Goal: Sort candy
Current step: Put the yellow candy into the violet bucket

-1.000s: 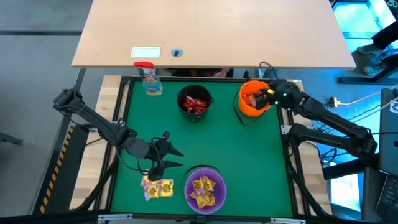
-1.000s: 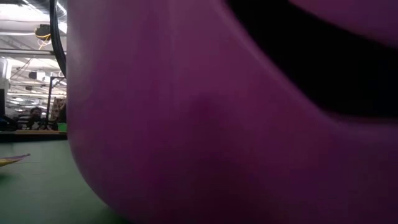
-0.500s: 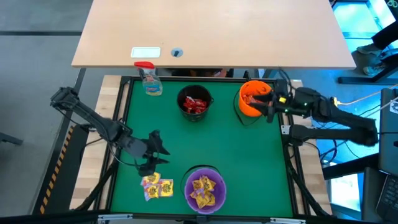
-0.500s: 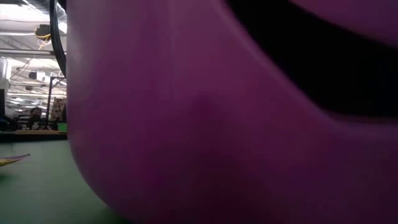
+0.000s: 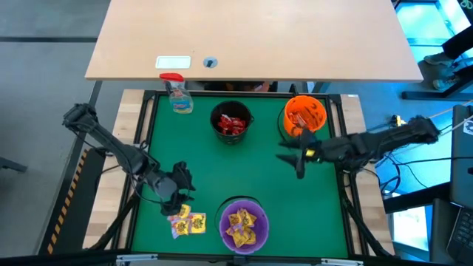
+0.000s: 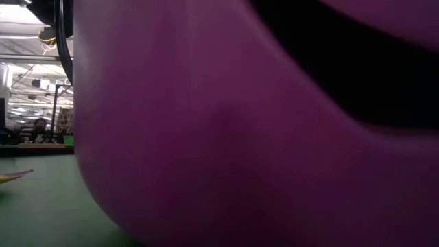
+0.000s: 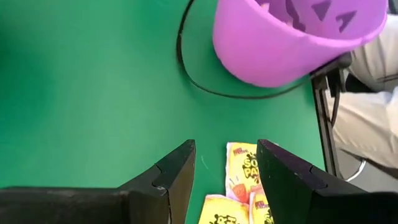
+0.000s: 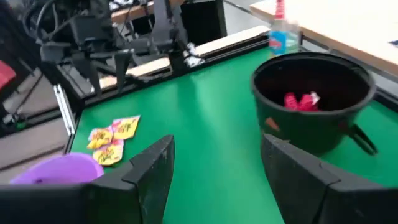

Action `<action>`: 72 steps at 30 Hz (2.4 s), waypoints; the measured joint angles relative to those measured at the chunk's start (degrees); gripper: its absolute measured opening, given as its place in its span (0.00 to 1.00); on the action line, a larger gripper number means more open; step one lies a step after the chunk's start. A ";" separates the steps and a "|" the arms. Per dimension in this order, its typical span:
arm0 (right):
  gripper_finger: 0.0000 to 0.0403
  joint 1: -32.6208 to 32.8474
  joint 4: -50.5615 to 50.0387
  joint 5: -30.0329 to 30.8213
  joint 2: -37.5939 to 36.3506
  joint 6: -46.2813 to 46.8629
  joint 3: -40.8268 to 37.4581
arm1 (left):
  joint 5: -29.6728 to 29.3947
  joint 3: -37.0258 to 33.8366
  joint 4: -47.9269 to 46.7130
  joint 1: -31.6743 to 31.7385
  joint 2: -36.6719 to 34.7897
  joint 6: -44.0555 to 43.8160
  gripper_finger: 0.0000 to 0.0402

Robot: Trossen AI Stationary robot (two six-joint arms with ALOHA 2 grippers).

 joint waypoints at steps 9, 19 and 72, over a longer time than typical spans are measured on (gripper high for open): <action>0.59 6.13 2.81 4.44 7.01 0.16 -0.01 | -0.53 0.00 0.11 -0.88 2.46 -0.28 0.40; 0.59 6.00 2.95 3.97 8.87 1.22 0.01 | -2.12 0.00 0.26 -0.93 2.46 -1.31 0.40; 0.59 5.97 2.57 3.83 8.85 4.16 0.01 | 8.18 0.05 5.61 -16.68 27.85 -21.27 0.52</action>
